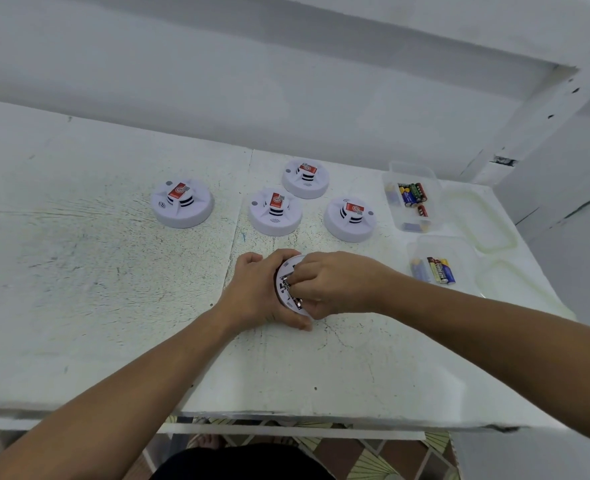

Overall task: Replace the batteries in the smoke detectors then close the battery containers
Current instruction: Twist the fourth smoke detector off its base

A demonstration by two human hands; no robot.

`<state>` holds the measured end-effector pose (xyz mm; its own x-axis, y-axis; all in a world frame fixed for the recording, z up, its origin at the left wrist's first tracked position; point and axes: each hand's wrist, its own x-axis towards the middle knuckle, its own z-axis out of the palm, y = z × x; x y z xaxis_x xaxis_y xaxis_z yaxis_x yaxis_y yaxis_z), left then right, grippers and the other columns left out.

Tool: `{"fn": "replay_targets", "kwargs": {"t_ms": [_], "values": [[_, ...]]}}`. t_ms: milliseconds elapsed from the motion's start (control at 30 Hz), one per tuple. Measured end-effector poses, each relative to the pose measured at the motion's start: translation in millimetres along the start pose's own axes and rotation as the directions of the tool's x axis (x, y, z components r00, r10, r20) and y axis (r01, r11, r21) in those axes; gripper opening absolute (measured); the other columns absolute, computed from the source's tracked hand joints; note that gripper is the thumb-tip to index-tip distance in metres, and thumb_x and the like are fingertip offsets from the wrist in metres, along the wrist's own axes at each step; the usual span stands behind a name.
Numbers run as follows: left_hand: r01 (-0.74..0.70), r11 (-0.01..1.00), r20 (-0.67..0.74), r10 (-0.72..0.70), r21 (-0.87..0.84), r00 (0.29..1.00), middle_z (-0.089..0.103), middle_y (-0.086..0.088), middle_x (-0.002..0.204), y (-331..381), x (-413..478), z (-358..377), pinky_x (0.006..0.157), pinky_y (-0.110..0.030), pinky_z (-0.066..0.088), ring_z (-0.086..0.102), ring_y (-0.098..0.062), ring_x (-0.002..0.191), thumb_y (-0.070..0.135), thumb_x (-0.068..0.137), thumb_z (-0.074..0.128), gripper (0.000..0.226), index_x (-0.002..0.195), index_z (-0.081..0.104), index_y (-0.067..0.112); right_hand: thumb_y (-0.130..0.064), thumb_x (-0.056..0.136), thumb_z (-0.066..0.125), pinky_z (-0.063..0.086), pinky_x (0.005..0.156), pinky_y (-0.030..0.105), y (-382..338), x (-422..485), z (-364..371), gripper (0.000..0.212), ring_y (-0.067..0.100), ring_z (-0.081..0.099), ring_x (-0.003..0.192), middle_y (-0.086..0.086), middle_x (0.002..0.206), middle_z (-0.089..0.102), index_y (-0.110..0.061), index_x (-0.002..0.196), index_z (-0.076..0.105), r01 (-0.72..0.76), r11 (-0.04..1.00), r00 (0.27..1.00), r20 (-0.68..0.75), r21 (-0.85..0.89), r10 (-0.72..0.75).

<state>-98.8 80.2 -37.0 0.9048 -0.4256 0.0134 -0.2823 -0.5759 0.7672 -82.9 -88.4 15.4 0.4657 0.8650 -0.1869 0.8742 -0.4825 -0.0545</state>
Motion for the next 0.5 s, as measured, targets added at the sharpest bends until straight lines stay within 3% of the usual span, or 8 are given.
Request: {"fn": "replay_targets", "kwargs": {"t_ms": [133, 400, 500], "values": [[-0.002, 1.000, 0.008, 0.002, 0.007, 1.000, 0.052, 0.035, 0.102, -2.9, 1.2, 0.8, 0.099, -0.016, 0.013, 0.026, 0.032, 0.100, 0.077, 0.027, 0.069, 0.115, 0.129, 0.041, 0.031, -0.021, 0.072, 0.052, 0.054, 0.060, 0.041, 0.4, -1.8, -3.5, 0.024, 0.033, 0.062, 0.080, 0.008, 0.087, 0.069, -0.007, 0.084, 0.067, 0.011, 0.999, 1.000, 0.011, 0.035, -0.011], [0.006, 1.000, -0.003, -0.006, -0.001, 1.000, 0.051, 0.035, 0.102, -6.9, 2.5, 2.7, 0.100, -0.018, 0.015, 0.025, 0.031, 0.102, 0.077, 0.026, 0.070, 0.113, 0.127, 0.041, 0.036, -0.013, 0.071, 0.062, 0.058, 0.066, 0.041, -5.8, -13.4, -9.2, 0.024, 0.030, 0.069, 0.085, 0.010, 0.094, 0.073, -0.004, 0.090, 0.074, 0.045, 0.992, 0.994, -0.106, 0.116, -0.033], [0.005, 1.000, -0.005, -0.006, -0.022, 1.000, 0.052, 0.035, 0.102, -6.1, 2.0, 2.5, 0.097, -0.011, 0.013, 0.022, 0.032, 0.102, 0.075, 0.025, 0.071, 0.112, 0.126, 0.041, 0.038, -0.011, 0.073, 0.060, 0.056, 0.073, 0.040, -6.4, -16.0, -7.8, 0.024, 0.028, 0.066, 0.092, 0.009, 0.098, 0.072, -0.006, 0.093, 0.072, 0.001, 0.987, 0.996, -0.084, 0.161, 0.012]]}}
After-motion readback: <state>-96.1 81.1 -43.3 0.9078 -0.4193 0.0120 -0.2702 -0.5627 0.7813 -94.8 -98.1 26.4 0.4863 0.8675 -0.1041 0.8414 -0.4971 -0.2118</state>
